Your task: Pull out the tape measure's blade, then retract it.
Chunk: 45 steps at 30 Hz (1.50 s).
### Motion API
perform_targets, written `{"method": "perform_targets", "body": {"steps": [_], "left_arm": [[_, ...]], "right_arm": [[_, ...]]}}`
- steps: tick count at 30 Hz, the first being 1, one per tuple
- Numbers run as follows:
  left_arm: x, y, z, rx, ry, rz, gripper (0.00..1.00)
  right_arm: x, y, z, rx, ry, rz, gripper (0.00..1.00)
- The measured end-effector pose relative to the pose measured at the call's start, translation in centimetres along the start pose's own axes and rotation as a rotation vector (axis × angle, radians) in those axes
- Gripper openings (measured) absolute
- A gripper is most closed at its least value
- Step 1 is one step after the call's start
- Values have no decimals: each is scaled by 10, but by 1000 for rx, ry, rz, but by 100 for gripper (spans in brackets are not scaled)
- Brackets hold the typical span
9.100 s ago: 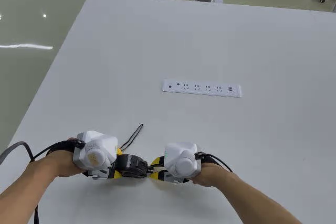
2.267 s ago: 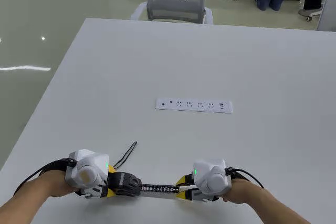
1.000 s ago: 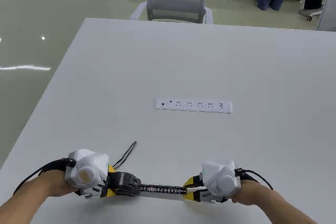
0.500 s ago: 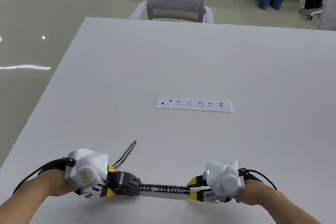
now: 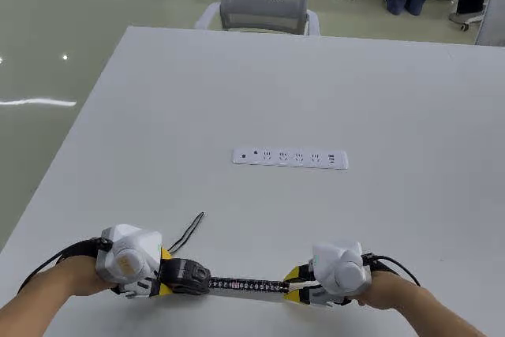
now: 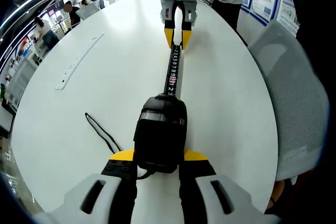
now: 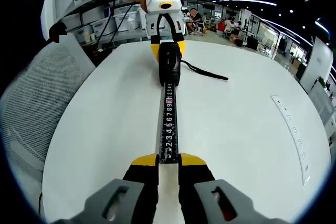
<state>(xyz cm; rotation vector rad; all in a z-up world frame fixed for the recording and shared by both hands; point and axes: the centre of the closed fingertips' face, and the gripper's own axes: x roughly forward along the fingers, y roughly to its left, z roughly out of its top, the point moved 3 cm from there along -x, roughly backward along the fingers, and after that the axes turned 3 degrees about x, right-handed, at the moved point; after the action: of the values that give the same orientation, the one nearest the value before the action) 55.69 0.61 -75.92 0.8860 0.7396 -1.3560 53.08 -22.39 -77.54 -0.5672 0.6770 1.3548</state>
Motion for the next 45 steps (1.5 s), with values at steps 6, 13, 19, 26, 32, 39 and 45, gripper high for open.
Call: {"method": "perform_targets", "body": {"steps": [6, 13, 19, 26, 32, 39, 45], "left_arm": [[0, 0, 0, 0, 2, 0, 26], [0, 0, 0, -1, 4, -2, 26], [1, 0, -1, -4, 3, -2, 26], [0, 0, 0, -2, 4, 0, 26], [1, 0, -1, -3, 5, 0, 26], [1, 0, -1, -5, 3, 2, 26], [0, 0, -1, -6, 3, 5, 26]], "right_arm": [[-2, 0, -2, 3, -1, -1, 12], [-3, 0, -5, 6, 1, 3, 12], [-6, 0, -6, 8, 3, 2, 12], [-9, 0, -7, 9, 8, 3, 12], [-9, 0, -9, 10, 11, 3, 12], [-10, 0, -11, 9, 14, 2, 12], [-12, -1, -12, 11, 15, 2, 12]]}}
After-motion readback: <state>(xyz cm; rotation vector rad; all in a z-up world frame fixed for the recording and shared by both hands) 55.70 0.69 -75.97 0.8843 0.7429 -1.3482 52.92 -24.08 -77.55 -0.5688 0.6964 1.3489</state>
